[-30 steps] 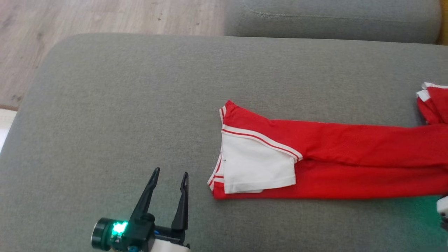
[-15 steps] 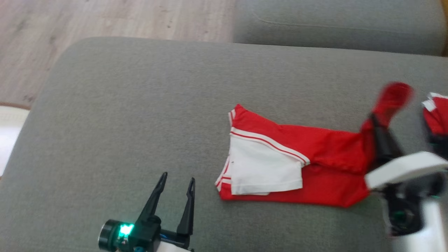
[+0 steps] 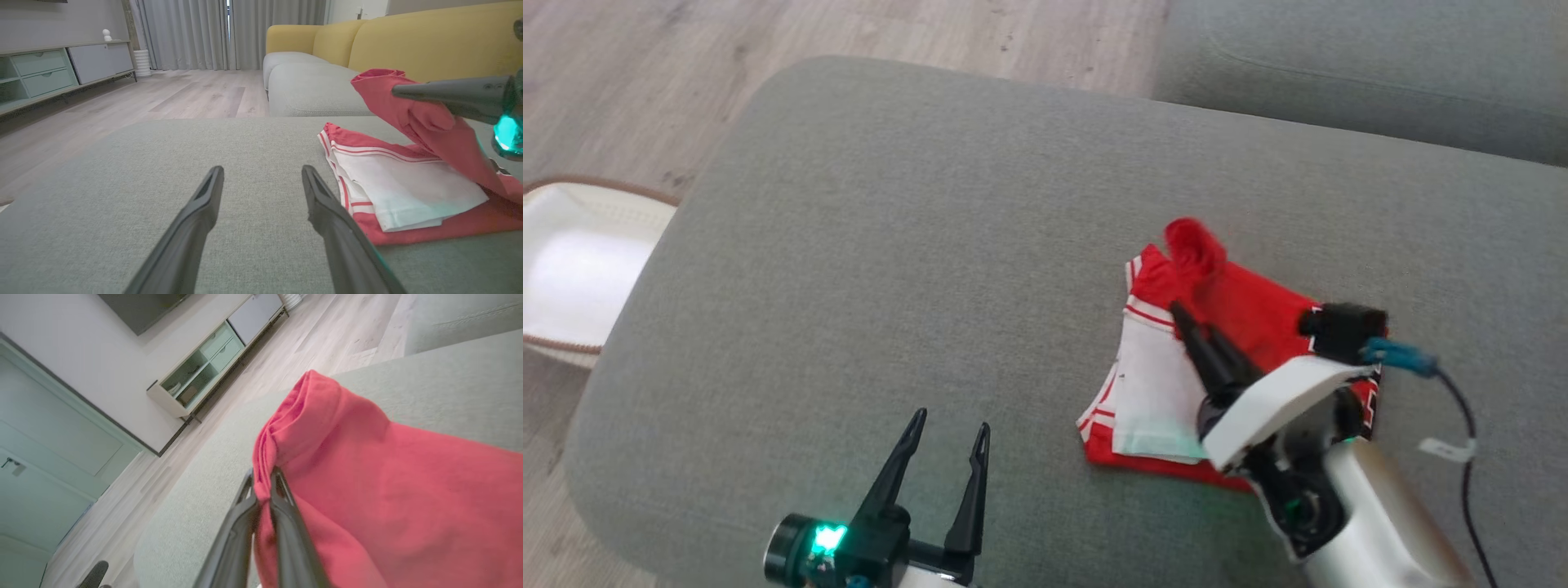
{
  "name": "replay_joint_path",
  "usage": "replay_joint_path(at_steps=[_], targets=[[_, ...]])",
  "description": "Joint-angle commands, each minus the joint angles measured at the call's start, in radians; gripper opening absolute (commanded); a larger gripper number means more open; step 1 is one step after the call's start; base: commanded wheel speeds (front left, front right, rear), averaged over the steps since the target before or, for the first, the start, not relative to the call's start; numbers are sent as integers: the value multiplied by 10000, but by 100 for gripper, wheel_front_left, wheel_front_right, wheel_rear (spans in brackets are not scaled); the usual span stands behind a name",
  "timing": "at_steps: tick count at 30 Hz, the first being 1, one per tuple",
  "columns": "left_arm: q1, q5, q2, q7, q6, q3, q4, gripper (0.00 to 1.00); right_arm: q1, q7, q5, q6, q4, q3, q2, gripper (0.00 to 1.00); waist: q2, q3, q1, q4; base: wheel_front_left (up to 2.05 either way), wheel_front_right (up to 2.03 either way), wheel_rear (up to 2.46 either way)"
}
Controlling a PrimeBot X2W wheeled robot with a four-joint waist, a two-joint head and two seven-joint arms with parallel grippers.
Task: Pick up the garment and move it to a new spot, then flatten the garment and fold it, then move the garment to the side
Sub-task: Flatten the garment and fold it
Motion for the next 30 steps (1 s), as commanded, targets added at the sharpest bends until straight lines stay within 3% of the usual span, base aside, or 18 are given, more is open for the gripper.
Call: replay_joint_path(at_steps=[1, 6, 7, 8, 9, 14, 18, 23, 30], targets=[[-370, 97, -98, -97, -55, 304, -249, 100, -521, -144, 12, -7, -191, 397, -18, 0, 0, 8, 0, 112, 0, 0, 0], [-355, 146, -170, -97, -121, 343, -187, 100, -663, -273, 122, -7, 502, 1157, -17, 0, 0, -14, 0, 262, 0, 0, 0], [-345, 152, -174, -97, -128, 360, -183, 100, -671, -286, 180, -7, 609, 1280, -17, 16, 0, -19, 0, 266, 0, 0, 0], [-331, 159, -175, -97, -129, 383, -181, 100, -686, -333, 218, -7, 697, 1367, -17, 96, 0, -25, 0, 259, 0, 0, 0], [-311, 162, -172, -97, -126, 413, -179, 100, -707, -433, 204, -7, 778, 1403, -17, 100, 0, -38, 0, 233, 0, 0, 0], [-174, 184, -164, -97, -43, 611, -223, 100, -761, -1426, -45, -7, 742, 1098, -17, 100, 0, -251, 0, -76, 0, 0, 0], [-14, 238, -128, -97, 52, 808, -399, 100, -538, -2442, -1427, -7, 608, 247, -210, 100, 0, -608, 0, -478, 0, 0, 0], [245, 184, -138, -97, 244, 1154, -628, 100, 180, -3737, -2271, -7, 300, -804, -636, 100, 0, -965, 0, -1115, 0, 0, 0], [582, 236, -246, -97, 517, 1529, -991, 100, 1677, -4371, -2499, -7, -152, -1734, -971, 100, 0, -1265, 0, -1752, 0, 0, 0]])
